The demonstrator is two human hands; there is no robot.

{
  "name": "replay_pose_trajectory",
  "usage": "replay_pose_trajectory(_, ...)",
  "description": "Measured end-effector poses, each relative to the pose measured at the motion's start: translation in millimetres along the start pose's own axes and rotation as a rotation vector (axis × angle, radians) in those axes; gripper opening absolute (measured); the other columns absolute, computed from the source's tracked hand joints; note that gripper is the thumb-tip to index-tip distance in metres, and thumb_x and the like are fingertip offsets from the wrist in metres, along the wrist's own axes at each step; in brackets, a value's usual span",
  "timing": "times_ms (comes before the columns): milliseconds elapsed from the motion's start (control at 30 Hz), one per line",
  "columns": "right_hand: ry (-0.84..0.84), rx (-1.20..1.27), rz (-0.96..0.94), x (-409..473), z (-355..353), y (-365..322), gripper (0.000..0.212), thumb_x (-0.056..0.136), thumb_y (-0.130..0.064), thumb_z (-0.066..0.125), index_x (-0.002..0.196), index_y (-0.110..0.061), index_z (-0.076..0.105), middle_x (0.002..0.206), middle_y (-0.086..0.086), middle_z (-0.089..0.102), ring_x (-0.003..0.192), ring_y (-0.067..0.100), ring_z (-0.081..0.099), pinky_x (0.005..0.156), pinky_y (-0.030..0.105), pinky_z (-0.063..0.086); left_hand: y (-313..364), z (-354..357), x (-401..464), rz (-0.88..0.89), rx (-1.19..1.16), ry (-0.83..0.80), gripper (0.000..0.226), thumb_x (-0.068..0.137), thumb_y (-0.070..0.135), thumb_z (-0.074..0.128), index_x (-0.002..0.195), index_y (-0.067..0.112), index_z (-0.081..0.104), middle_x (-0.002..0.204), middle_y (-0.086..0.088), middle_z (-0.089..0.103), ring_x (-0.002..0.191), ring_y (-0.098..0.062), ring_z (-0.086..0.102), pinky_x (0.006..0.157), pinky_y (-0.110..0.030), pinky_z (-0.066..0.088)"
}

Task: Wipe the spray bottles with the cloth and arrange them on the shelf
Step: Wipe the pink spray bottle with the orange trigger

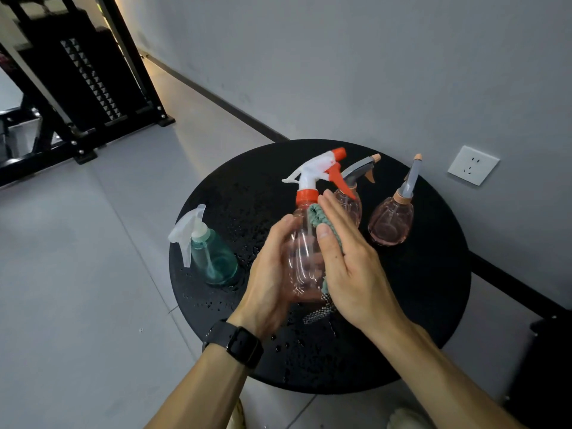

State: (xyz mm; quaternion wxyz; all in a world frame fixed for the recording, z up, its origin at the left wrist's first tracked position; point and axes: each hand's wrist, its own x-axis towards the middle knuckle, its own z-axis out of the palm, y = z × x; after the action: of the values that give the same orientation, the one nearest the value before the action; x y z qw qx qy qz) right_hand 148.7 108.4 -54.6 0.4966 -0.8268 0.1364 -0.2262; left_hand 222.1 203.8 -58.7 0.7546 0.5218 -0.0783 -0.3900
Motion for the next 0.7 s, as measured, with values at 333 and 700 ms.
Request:
replay_pose_trajectory(333,0.111,0.214,0.111,-1.1,-1.8,-5.7,0.046,0.101,-0.037,0.034,0.146,-0.027,0.039,0.148,-0.016,0.043,0.133,-0.011,0.035,0.112,0.02,0.033,1.6,0.6,2.8,-0.024,-0.168,-0.087,0.047,0.092,0.045,0.055,0.123,0.011,0.063,0.107,-0.013,0.065,0.079,-0.023,0.068,0.068,-0.036,0.059)
replay_pose_trajectory(700,0.162,-0.296,-0.487,-6.5,22.0,2.1,0.046,0.105,-0.024,0.03,0.146,-0.003,0.034,0.156,0.009,0.028,0.148,0.021,0.019,0.118,0.041,0.027,-5.0,-1.0,8.5,-0.061,-0.601,-0.032,0.069,0.097,0.06,0.039,0.123,0.002,0.066,0.13,-0.018,0.062,0.118,-0.026,0.063,0.105,-0.037,0.048)
